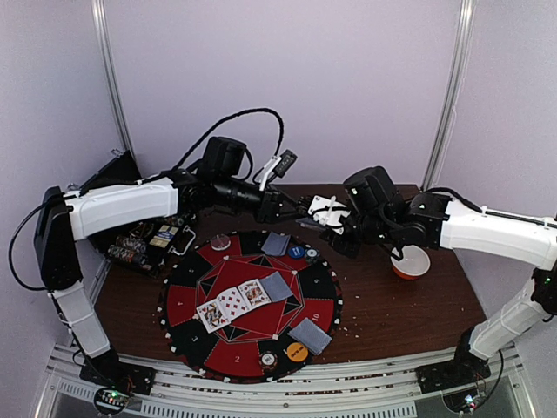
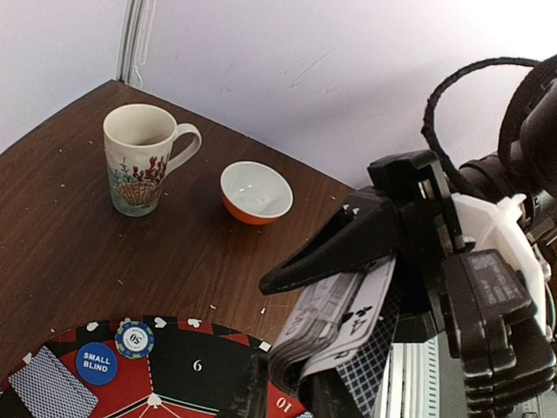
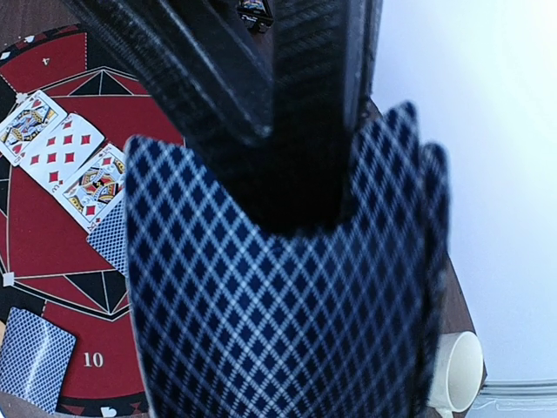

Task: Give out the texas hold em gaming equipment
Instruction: Pick up the poker card from the face-down deck piles.

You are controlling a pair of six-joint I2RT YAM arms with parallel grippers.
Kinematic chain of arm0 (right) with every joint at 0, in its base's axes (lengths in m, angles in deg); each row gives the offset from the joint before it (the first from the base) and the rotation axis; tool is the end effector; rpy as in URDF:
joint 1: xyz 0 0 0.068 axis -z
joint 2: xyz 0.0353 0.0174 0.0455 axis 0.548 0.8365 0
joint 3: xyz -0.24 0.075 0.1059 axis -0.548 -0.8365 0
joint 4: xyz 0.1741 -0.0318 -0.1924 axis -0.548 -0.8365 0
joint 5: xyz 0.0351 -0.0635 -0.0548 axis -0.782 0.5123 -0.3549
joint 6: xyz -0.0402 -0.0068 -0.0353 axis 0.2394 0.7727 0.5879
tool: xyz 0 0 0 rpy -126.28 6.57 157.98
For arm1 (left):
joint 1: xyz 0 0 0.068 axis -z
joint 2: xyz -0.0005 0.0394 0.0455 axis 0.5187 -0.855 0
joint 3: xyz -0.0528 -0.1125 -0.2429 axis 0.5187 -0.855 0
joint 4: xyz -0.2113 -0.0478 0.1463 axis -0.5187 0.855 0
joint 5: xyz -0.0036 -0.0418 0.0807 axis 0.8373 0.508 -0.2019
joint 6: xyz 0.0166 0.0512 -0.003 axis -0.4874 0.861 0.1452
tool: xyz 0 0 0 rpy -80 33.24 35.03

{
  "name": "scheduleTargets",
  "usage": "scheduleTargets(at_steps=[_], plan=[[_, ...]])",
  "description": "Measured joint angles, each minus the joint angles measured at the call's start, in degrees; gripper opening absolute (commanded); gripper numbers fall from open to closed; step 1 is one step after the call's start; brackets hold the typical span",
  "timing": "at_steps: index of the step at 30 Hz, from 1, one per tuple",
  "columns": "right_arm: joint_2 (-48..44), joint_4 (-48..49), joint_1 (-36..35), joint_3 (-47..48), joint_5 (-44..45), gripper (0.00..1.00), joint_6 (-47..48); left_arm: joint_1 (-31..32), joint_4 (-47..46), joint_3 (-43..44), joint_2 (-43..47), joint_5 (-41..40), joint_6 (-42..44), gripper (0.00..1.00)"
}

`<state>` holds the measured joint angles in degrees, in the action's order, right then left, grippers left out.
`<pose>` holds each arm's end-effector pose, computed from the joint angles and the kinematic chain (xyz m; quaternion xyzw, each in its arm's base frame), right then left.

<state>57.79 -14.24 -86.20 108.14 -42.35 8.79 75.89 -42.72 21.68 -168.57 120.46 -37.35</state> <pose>0.1996 0.2557 0.3178 -0.5338 0.6964 0.0432 0.4777 0.2808 -0.3089 0.3175 0.3727 0.7283 -0.4956 0.2918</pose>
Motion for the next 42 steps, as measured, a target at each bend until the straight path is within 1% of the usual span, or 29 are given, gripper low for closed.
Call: scheduleTargets(at_steps=[1,2,8,18,25,35,42], plan=[[0.0,0.0,0.0,0.0,0.1,0.29,0.0,0.0,0.3,0.0,0.1,0.3,0.4,0.02],[0.0,0.0,0.0,0.0,0.2,0.29,0.0,0.0,0.7,0.0,0.2,0.7,0.6,0.00],[0.0,0.0,0.0,0.0,0.7,0.28,0.1,0.0,2.3,0.1,1.2,1.0,2.1,0.00],[-0.3,-0.1,1.2,-0.3,1.2,0.28,0.1,-0.3,5.3,0.5,2.8,-3.2,4.8,0.00],[-1.6,-0.3,4.2,-2.6,1.2,0.28,-0.1,-2.4,6.5,0.4,4.1,-3.8,5.8,0.00],[-3.3,-0.3,8.1,-4.2,1.2,0.28,-0.3,-8.5,7.6,-1.1,8.4,-0.7,7.3,0.00],[-3.5,-0.2,8.4,-4.2,0.8,0.28,-0.3,-9.7,7.9,-2.6,8.3,3.6,6.7,0.00]])
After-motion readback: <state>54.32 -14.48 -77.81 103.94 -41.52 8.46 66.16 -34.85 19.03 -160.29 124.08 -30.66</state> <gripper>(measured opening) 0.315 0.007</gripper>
